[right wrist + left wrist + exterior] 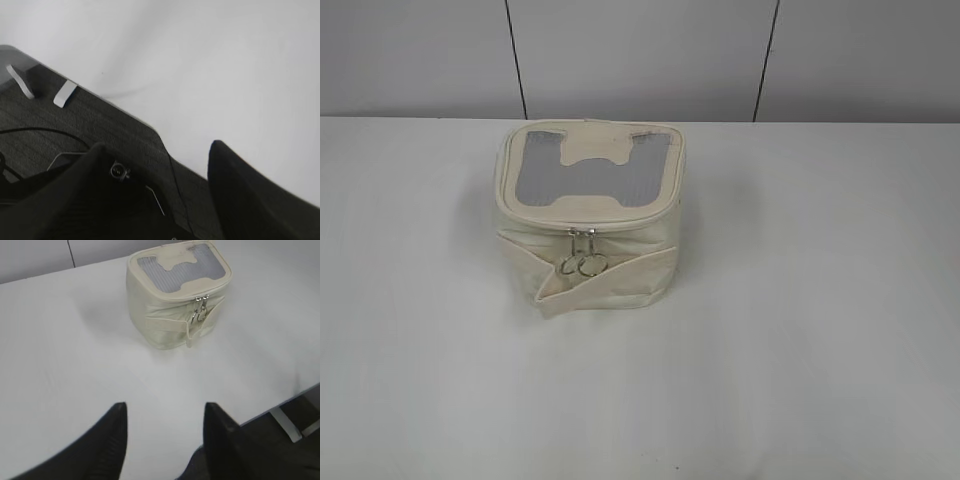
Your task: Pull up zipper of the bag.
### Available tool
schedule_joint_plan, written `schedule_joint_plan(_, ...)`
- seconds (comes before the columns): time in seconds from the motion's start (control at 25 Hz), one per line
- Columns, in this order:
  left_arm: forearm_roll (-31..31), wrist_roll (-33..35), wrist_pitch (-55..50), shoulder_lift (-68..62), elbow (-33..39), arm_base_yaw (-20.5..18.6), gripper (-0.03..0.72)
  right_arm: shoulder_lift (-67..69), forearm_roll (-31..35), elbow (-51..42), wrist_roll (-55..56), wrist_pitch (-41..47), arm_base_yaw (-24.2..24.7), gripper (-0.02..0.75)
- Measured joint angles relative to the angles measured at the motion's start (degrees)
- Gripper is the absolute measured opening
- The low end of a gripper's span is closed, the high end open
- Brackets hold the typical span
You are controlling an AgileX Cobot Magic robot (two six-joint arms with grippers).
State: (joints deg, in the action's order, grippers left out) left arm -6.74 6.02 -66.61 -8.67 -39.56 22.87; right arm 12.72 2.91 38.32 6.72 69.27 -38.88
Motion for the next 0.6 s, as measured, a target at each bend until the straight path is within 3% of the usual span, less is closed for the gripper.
schedule_joint_plan(0.2, 0.34, -1.09, -1.8, 8.99, 5.71, 0.0, 0.465, -8.3, -2.91, -0.86, 0.0, 0.16, 0.0, 0.58)
schedule_joint_plan(0.48, 0.76, -1.08, 3.8, 9.12, 7.87, 0.0, 0.475, -13.13, -5.35, -6.33, -0.26, -0.33, 0.0, 0.582)
schedule_joint_plan(0.6, 0.76, -1.1, 5.62, 9.12, 8.68, 0.0, 0.469, -13.13, -5.04, -8.25, -0.66, -5.05, 0.0, 0.583)
